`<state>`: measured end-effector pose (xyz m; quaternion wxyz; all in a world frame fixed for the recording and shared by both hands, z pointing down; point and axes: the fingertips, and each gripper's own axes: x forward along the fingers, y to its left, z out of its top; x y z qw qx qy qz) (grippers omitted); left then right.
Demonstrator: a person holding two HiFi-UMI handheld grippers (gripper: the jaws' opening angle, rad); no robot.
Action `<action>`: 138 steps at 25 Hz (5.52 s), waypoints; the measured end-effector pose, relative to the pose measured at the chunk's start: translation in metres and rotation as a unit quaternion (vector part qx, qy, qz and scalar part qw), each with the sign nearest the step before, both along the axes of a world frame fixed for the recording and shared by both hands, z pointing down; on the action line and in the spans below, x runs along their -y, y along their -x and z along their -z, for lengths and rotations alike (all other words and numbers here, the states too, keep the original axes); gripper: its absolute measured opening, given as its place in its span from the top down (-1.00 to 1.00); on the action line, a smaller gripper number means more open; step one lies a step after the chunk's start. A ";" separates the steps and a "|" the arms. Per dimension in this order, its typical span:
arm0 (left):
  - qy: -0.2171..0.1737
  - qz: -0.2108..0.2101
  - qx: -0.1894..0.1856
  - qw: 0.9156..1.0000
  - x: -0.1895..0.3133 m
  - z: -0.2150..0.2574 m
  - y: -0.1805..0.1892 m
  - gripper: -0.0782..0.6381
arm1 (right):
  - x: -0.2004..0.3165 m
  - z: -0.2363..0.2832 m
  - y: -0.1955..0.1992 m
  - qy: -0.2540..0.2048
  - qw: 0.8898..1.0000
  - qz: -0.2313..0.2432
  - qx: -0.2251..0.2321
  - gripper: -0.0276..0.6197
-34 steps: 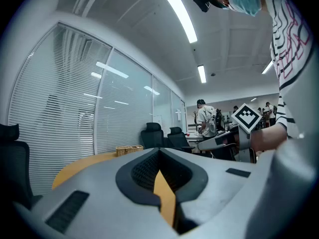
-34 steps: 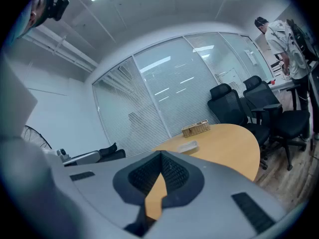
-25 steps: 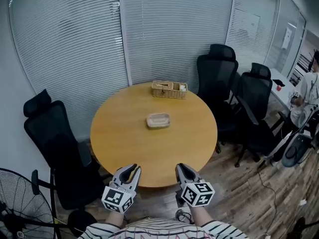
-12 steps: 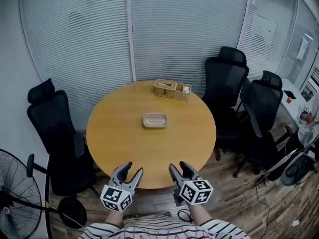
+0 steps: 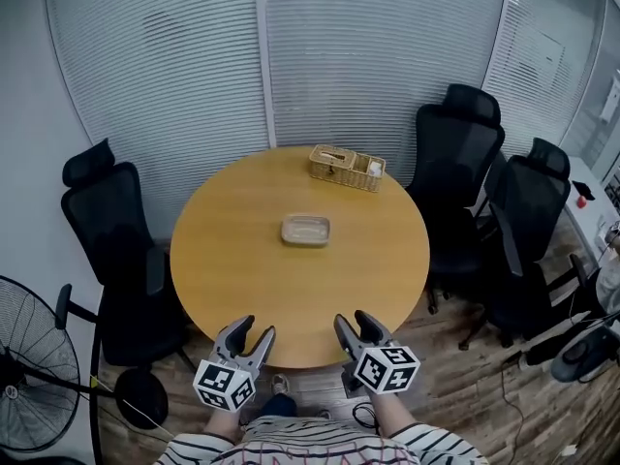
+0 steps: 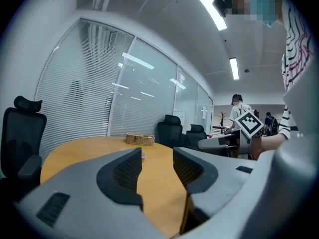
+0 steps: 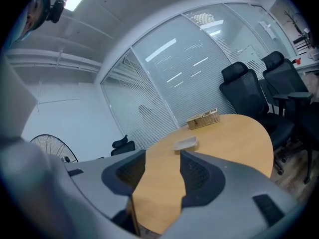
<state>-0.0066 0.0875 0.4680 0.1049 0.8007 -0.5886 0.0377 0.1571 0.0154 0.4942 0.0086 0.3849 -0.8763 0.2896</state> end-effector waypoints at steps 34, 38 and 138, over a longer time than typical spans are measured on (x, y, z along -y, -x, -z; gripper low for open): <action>0.035 -0.086 -0.016 0.996 0.229 -0.053 0.133 0.30 | 0.216 -0.023 0.093 -0.005 0.992 -0.121 -0.044 0.27; 0.053 -0.067 -0.013 0.996 0.253 -0.072 0.128 0.30 | 0.249 -0.038 0.090 0.003 0.993 -0.108 -0.046 0.27; 0.047 -0.051 -0.117 0.991 0.258 -0.054 0.129 0.65 | 0.239 -0.033 0.126 0.013 0.993 -0.115 -0.009 0.79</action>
